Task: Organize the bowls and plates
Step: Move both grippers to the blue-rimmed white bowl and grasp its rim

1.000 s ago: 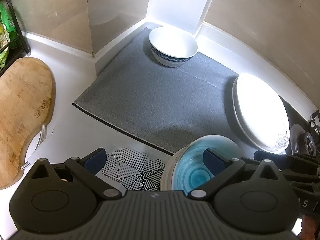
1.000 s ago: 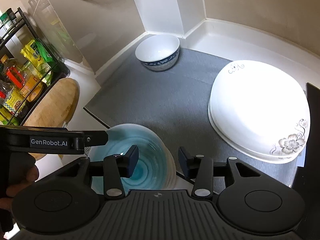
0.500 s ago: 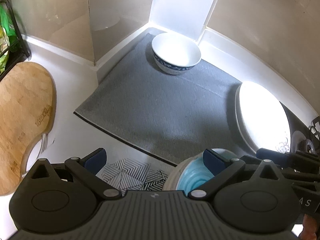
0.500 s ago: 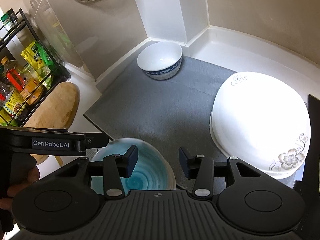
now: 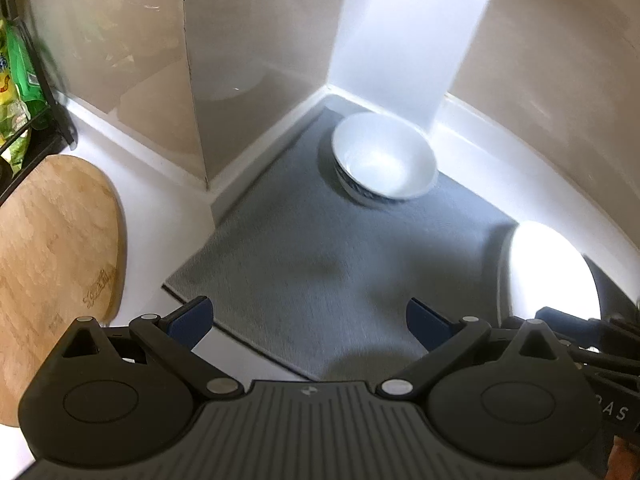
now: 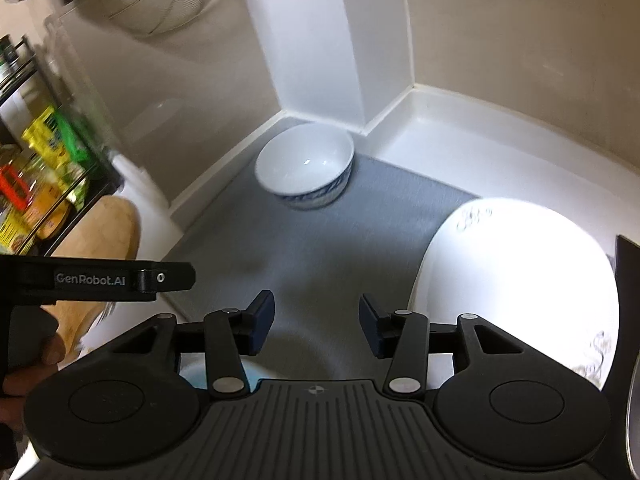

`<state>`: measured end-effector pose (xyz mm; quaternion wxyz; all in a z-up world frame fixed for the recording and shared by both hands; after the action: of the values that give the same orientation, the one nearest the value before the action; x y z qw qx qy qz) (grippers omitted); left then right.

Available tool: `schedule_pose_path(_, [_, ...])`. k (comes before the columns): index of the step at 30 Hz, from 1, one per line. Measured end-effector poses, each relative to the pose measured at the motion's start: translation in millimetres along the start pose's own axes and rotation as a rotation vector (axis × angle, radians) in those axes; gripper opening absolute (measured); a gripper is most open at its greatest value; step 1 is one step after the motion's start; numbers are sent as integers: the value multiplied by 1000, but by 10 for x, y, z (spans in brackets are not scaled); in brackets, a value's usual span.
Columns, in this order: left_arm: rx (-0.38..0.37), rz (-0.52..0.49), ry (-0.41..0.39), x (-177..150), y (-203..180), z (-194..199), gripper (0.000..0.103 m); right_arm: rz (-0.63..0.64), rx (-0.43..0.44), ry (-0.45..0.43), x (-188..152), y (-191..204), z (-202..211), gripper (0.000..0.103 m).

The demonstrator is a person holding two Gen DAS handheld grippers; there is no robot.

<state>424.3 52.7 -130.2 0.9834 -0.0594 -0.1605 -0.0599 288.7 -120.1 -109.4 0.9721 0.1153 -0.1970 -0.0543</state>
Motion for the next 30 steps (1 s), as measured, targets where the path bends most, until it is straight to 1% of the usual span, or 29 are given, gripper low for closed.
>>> schedule_pose_path(3, [-2,49,2,172,35,-90,103,-23,3,-5,183,-59,-88,50])
schedule_pose_path(7, [12,128,-15,422,100,-228,103,-46,-21,-22,448,-138,-246,50])
schedule_pose_path(11, [3,188,-22,684,116,-375,103,-67,-29,-31,705,-204,-453,50])
schedule_pose_path(13, [-5,193,-33,788,92,-429,103,-81,-25,-29,810,-231,-558,50])
schedule_pose_path(15, [8,199,-36,890,77,-499,103,-90,-19,-28,900,-250,-649,50])
schedule_pose_path(20, [14,213,-19,1060,45,-688,103,-101,-13,-24,1074,-283,-839,50])
schedule_pose_path(25, [20,221,-10,1179,6,-833,103,-105,-22,-31,1175,-312,-995,50])
schedule_pose_path(30, [23,217,11,1228,-26,-976,103,-114,-22,-22,1181,-329,-1122,51])
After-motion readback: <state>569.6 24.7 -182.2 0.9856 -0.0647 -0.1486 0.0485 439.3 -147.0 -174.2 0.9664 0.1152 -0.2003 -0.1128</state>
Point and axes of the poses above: each gripper's, at about its wrist camera, not at the fingertips, and z roughly against the way its jaws point, y to its left, x to its top, the point moved 7 cm from there along -z, roughly the way its jaws point, and after that the axes turned 15 degrees about y, right-handed, at the moved point
